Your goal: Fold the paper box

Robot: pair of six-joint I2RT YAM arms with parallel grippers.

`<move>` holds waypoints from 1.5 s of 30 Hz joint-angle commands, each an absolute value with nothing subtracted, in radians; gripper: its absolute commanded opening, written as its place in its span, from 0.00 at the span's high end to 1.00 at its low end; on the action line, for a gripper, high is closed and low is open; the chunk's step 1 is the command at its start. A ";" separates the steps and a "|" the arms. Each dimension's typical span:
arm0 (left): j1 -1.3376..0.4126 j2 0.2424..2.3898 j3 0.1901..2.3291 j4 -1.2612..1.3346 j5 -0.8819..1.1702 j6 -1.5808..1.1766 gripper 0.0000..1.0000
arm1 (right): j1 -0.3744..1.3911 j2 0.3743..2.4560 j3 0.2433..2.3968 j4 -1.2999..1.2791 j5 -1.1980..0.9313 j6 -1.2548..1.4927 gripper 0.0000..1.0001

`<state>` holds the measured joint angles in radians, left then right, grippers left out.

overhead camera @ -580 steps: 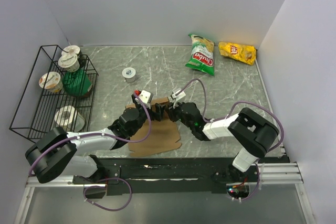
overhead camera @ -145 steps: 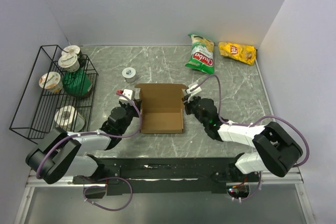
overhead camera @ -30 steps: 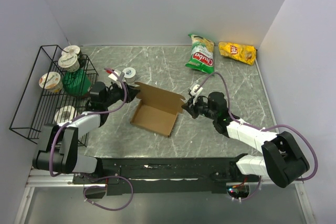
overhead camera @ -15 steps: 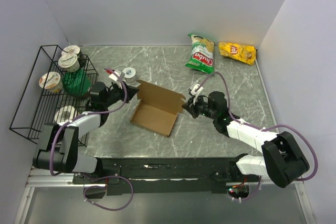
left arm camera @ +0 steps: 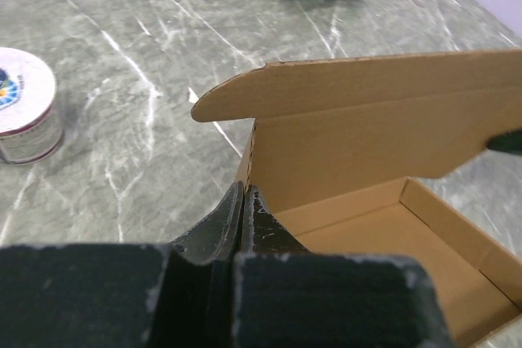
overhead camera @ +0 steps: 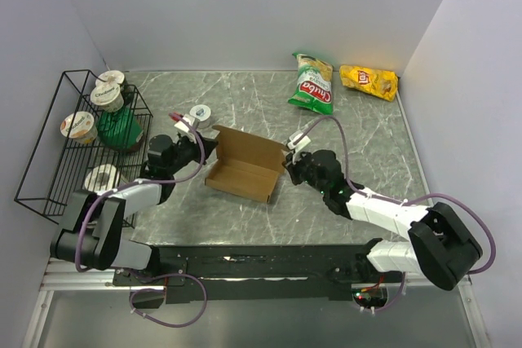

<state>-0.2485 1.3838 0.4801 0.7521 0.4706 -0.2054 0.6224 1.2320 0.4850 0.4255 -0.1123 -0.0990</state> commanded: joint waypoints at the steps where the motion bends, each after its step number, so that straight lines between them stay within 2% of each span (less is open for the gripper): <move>1: -0.302 1.362 0.453 0.762 0.451 -0.250 0.99 | 0.730 1.242 0.492 0.502 0.107 -0.049 1.00; 13: -0.431 1.259 0.267 0.891 0.260 -0.325 0.99 | 0.888 1.338 0.618 0.417 0.512 0.072 1.00; 24: -0.615 1.265 0.124 1.103 0.052 -0.400 0.99 | 0.985 1.408 0.652 0.394 0.667 0.181 1.00; 45: -0.707 1.284 0.040 1.147 -0.113 -0.515 0.99 | 1.118 1.480 0.611 0.295 0.781 0.353 1.00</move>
